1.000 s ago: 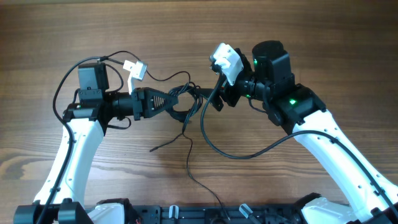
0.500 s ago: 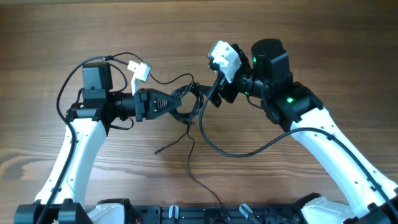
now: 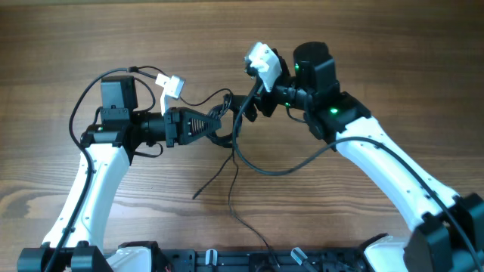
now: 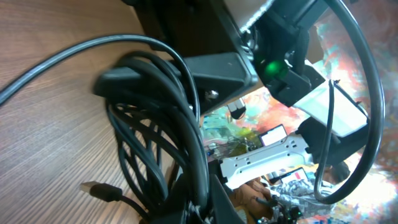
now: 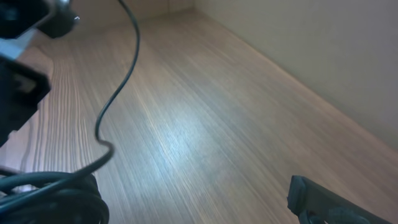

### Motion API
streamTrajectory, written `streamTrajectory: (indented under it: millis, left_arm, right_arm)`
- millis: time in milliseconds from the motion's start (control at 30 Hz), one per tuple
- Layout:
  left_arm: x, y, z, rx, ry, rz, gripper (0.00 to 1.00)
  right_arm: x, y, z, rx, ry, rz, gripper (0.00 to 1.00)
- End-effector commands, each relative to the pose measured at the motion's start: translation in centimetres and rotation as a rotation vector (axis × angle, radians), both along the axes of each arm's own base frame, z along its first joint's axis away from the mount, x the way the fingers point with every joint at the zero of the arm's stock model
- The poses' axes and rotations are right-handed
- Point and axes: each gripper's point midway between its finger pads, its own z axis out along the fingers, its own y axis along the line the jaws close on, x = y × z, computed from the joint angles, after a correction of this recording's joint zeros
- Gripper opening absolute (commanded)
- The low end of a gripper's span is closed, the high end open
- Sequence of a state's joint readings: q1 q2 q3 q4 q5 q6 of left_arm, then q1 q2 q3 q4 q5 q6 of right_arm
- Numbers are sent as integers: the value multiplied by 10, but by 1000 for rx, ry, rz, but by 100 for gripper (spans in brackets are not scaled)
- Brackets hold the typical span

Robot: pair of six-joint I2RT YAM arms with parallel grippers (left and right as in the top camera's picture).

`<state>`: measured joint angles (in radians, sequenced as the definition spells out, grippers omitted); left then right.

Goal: Untangle cables

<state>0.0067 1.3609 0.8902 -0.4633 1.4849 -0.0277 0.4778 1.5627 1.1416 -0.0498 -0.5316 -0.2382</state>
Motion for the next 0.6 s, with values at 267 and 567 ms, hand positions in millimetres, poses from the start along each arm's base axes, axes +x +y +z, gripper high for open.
streamTrajectory:
  millis: [267,567]
  left_arm:
    - [-14,-5,20,-73,-47,-74,4]
    - [-14,-5,20,-73,-47,-74,4]
  right_arm:
    - [82,-63,-78,32,259,-429,100]
    - [118,-150,-79,78,273,-625,100]
